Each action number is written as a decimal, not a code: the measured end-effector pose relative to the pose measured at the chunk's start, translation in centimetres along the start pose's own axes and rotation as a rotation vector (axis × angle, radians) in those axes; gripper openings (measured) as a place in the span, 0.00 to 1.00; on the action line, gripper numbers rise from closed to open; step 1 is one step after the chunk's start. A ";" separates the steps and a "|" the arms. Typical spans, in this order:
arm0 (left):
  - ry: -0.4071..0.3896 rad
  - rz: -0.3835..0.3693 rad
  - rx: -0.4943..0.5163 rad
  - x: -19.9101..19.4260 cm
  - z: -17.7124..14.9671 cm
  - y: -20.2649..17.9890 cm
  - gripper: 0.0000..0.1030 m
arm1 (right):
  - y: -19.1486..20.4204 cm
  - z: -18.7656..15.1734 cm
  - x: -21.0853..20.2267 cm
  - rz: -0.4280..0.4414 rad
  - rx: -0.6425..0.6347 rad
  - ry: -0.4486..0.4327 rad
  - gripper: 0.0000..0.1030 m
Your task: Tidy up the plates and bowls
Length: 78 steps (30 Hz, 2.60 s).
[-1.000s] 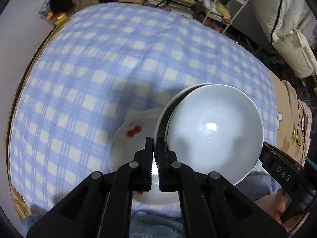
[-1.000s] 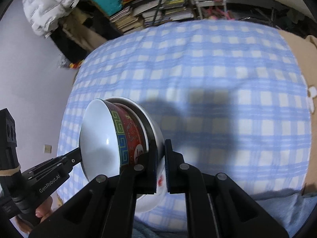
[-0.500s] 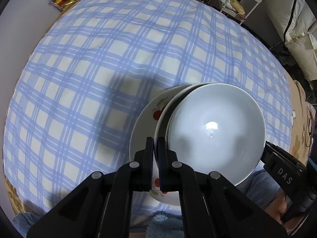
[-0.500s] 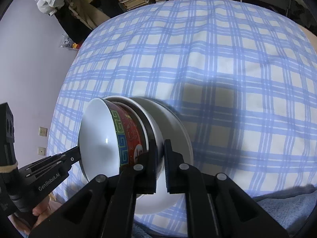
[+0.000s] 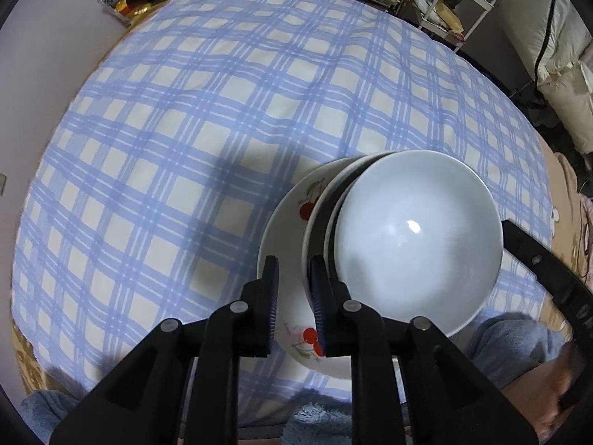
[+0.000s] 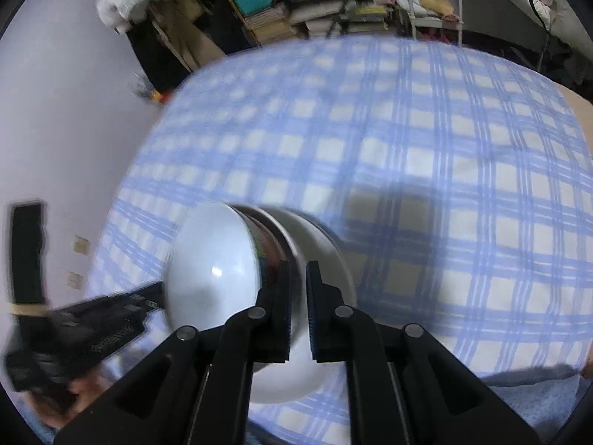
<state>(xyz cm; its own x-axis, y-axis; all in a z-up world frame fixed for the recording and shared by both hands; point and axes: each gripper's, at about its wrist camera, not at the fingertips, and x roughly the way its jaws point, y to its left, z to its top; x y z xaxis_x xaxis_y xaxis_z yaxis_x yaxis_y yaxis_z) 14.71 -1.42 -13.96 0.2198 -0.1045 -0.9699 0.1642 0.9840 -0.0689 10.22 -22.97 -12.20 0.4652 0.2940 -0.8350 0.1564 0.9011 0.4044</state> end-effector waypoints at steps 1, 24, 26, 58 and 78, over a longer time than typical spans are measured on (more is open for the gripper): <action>-0.016 0.009 0.009 -0.6 -0.3 -0.1 0.18 | 0.0 0.1 -0.3 0.004 0.001 -0.005 0.11; -0.701 0.269 0.083 -17.3 -10.6 -1.2 0.88 | 2.6 -5.0 -15.1 0.050 -0.230 -0.465 0.82; -0.720 0.267 0.079 -17.4 -11.3 -1.1 0.89 | 3.0 -5.6 -15.8 0.049 -0.252 -0.500 0.94; -0.847 0.344 0.052 -16.0 -12.7 -1.8 0.90 | 3.6 -6.9 -13.1 -0.126 -0.341 -0.584 1.00; -0.840 0.338 0.049 -16.0 -12.8 -1.6 0.90 | 2.7 -6.6 -12.8 -0.136 -0.324 -0.584 1.00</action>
<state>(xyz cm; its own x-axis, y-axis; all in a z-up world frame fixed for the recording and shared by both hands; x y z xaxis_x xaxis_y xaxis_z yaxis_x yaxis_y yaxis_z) -1.38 0.49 -1.28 0.8895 0.0988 -0.4461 0.0005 0.9761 0.2172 -1.06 -22.18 -2.82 0.8680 0.0329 -0.4954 0.0204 0.9946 0.1018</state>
